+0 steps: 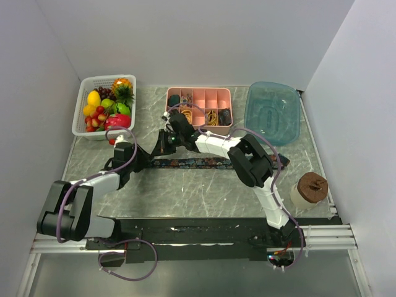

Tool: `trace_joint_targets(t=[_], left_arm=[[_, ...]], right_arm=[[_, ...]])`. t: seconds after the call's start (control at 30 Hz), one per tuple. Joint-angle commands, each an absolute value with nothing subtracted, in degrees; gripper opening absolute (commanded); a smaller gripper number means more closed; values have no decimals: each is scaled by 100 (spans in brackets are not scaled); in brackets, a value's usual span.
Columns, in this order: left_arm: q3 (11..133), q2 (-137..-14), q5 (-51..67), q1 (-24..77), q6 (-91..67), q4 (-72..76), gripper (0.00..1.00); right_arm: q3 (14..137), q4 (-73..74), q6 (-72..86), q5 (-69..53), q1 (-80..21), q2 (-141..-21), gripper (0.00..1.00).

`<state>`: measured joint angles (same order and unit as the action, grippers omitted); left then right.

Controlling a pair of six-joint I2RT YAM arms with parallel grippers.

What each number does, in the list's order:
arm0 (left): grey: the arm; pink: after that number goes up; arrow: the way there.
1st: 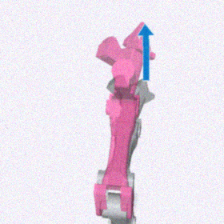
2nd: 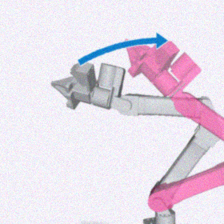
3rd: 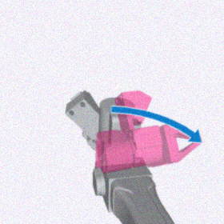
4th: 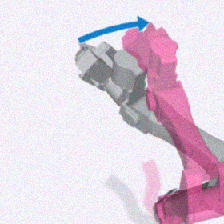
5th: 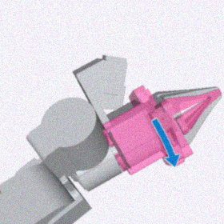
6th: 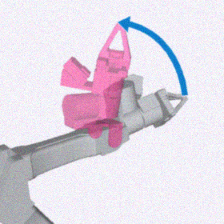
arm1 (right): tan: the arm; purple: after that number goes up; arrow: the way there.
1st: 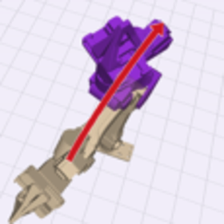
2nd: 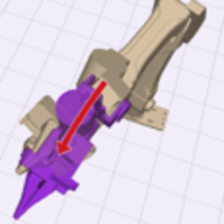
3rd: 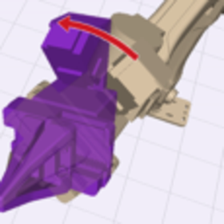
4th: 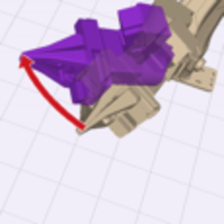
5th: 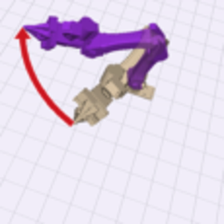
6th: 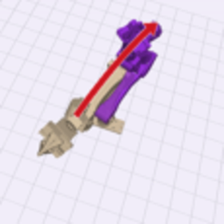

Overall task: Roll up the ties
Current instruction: Roll the tie at the center of the board.

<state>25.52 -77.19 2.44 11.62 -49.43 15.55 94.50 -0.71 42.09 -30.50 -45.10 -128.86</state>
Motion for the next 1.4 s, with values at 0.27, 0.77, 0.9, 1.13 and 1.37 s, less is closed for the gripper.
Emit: trace_joint_targets(t=[0.27, 0.77, 0.9, 1.13, 1.37], left_arm=[[2443, -7523, 255, 1178, -5186, 2074, 48], [2637, -7603, 395, 1178, -5071, 1978, 46], [2689, -7620, 492, 1178, -5019, 1978, 46], [2751, -7419, 597, 1178, -4949, 1872, 47], [2979, -7146, 615, 1178, -4755, 1494, 47]], right_arm=[[9843, -26, 4017, -3419, -4526, -13359, 0], [10433, 791, 3437, -3884, -4544, -13816, 0], [10520, 861, 3358, -3937, -4535, -13887, 0], [10240, 757, 3366, -3806, -4474, -13721, 0], [9800, 457, 3428, -3647, -4351, -13245, 0]])
